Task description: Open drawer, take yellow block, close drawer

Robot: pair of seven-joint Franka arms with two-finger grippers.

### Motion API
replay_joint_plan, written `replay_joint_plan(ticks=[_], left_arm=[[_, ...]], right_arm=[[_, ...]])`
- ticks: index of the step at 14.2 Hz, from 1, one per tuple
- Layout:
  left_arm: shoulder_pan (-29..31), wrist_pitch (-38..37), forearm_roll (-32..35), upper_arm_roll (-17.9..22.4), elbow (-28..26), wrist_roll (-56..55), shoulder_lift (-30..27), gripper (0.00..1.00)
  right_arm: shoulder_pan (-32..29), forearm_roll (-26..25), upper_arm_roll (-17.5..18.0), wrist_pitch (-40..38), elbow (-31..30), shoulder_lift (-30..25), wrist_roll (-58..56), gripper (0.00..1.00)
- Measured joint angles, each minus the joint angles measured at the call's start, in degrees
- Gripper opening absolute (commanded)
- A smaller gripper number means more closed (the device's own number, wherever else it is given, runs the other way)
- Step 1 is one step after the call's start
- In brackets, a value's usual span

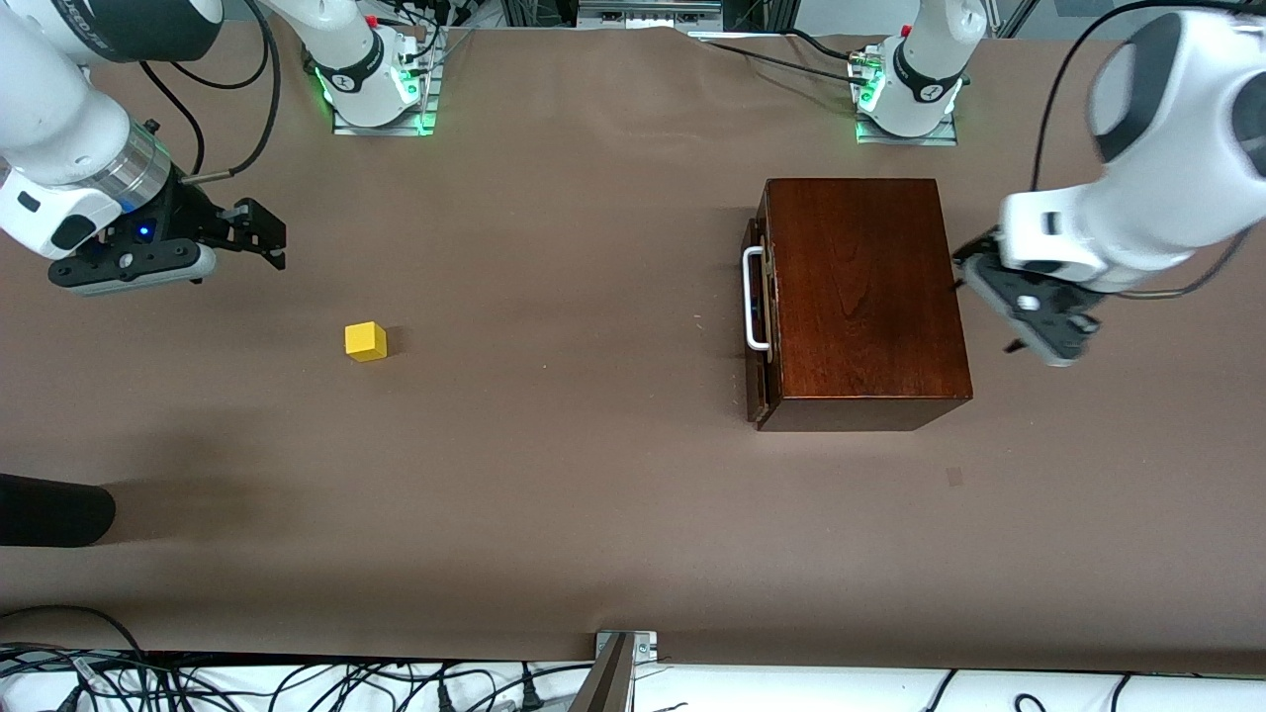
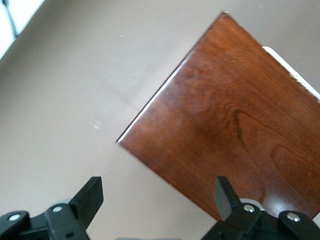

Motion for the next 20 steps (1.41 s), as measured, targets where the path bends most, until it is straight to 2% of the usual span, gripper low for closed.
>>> replay_joint_plan(ticks=[4, 8, 13, 20], left_arm=[[0.6, -2.9, -0.1, 4.5, -0.1, -17.4, -3.1, 1.00], [1.7, -8.0, -0.1, 5.2, -0.5, -32.6, -5.7, 1.00], [5.5, -9.7, -0.1, 2.2, -2.7, -34.7, -10.8, 1.00], [5.9, -9.7, -0.1, 1.9, -3.9, -35.2, -11.2, 1.00]], right_arm=[[0.0, 0.0, 0.0, -1.5, 0.0, -0.1, 0.0, 1.00], [0.0, 0.0, 0.0, -1.9, 0.0, -0.1, 0.0, 1.00], [0.0, 0.0, 0.0, -2.0, 0.0, -0.1, 0.0, 1.00], [0.0, 0.0, 0.0, -2.0, 0.0, -0.1, 0.0, 1.00]])
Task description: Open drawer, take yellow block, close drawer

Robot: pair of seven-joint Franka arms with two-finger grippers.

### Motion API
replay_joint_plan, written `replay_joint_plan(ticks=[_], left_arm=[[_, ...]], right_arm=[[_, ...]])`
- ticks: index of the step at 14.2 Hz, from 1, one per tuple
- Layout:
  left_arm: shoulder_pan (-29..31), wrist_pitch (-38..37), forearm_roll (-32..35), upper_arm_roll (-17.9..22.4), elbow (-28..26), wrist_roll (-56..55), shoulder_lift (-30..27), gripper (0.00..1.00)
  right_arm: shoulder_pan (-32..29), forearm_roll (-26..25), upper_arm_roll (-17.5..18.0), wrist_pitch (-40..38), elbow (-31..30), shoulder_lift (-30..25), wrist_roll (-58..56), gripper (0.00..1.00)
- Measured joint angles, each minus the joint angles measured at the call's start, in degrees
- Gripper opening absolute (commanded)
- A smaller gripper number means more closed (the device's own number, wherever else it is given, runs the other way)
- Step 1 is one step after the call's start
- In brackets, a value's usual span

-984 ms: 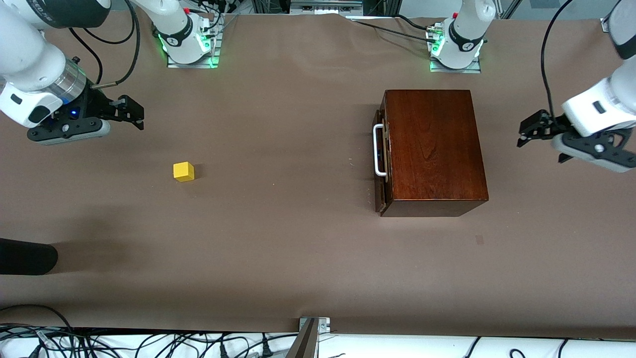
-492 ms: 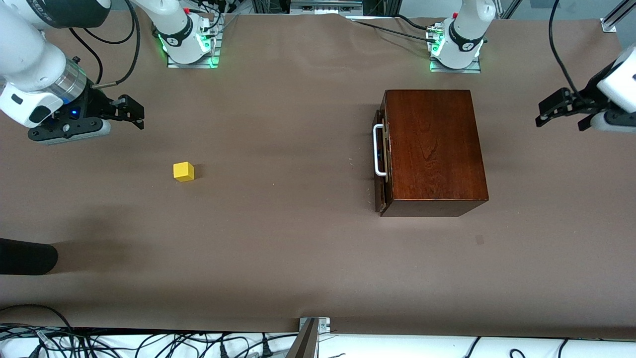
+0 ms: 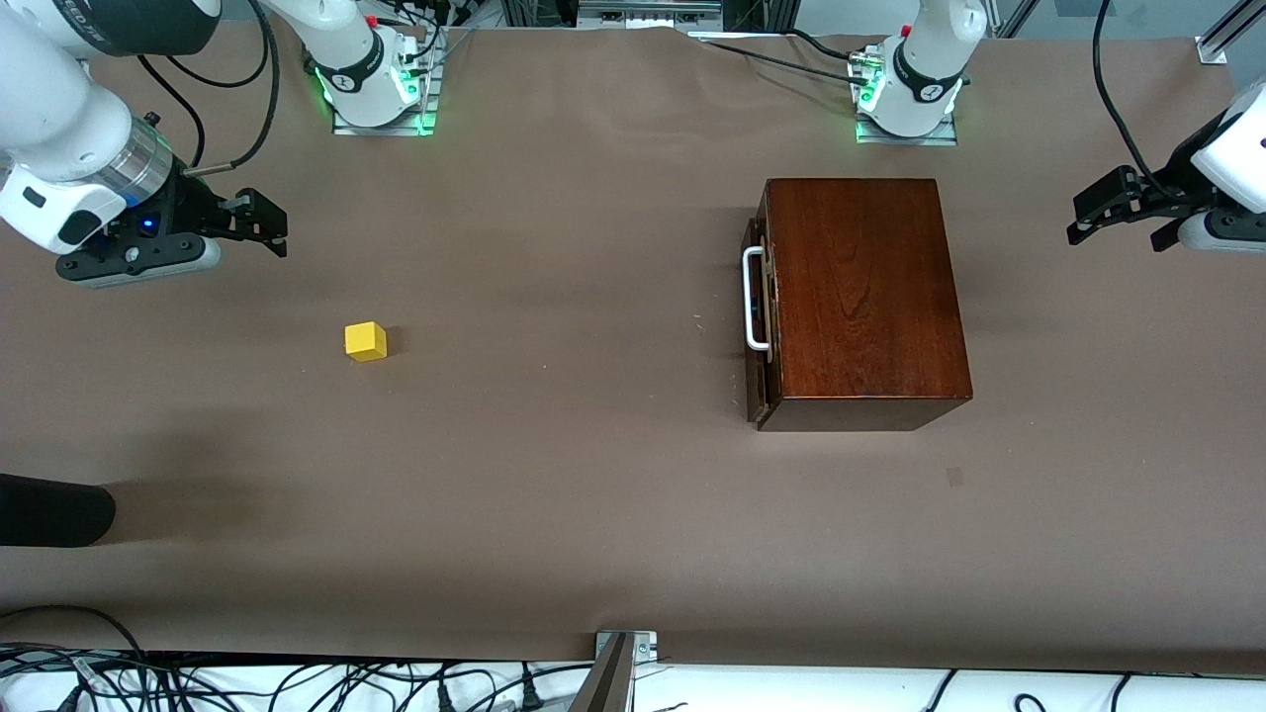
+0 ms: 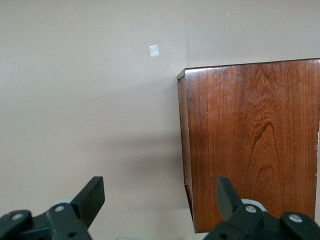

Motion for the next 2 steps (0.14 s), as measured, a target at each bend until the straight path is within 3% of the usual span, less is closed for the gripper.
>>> replay_joint_plan(ticks=[2], left_arm=[[0.1, 0.0, 0.0, 0.0, 0.0, -0.1, 0.0, 1.00]], right_arm=[[0.0, 0.0, 0.0, 0.0, 0.0, 0.0, 0.0, 1.00]])
